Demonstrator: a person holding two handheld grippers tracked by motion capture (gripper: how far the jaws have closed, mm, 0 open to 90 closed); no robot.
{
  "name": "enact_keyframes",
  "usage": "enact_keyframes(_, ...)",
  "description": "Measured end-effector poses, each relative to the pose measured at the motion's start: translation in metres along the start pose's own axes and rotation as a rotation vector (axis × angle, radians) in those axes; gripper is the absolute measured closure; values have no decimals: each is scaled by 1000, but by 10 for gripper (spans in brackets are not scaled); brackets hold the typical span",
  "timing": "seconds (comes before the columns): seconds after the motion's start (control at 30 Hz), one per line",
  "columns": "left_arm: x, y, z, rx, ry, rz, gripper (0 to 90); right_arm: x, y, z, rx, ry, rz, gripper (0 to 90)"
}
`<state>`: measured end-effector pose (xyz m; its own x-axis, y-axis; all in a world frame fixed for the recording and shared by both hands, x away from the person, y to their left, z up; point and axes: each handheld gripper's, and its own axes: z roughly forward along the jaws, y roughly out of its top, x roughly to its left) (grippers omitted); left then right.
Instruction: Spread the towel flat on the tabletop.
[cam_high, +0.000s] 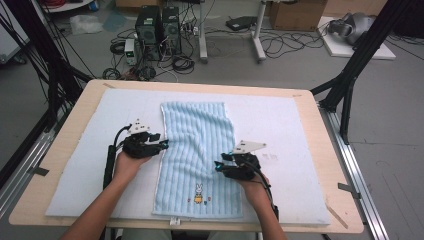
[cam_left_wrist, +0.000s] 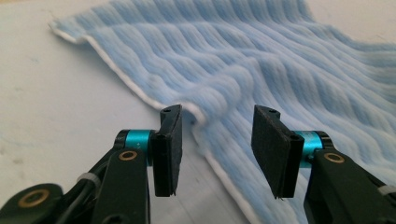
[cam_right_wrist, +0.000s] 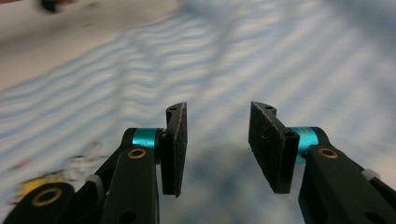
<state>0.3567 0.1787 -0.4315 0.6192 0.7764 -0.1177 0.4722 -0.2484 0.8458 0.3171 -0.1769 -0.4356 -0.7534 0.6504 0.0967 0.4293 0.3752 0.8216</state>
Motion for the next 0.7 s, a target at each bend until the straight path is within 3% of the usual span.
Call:
enact_keyframes(0.1,-7,-10,-4,7,-30,-21,525,-9,-11,-13,37,-132,36,581)
enact_keyframes(0.2,-14,-16,0,36,-68,-29,504,-18,-19,-11,75,-156,92,546)
enact_keyframes(0.27,-20,-19,6,61,-84,-26,467,-18,-21,-6,87,-164,93,568)
enact_keyframes(0.33,-26,-20,10,97,-55,24,530,-17,-18,-3,90,-160,88,688)
enact_keyframes(0.37,-28,-20,10,99,-24,52,623,-16,-16,-1,96,-154,69,820)
enact_keyframes(0.4,-29,-20,11,94,-19,79,854,-14,-12,4,108,-136,58,857)
enact_keyframes(0.5,-26,-16,12,97,52,102,869,-14,-7,9,110,-161,42,859)
enact_keyframes(0.57,-16,-14,13,81,101,73,870,-14,-4,14,111,-197,43,859)
enact_keyframes(0.63,-6,-13,16,81,101,42,869,-17,0,19,104,-249,43,860)
enact_keyframes(0.7,-5,-11,17,76,112,42,851,-18,3,25,102,-294,42,850)
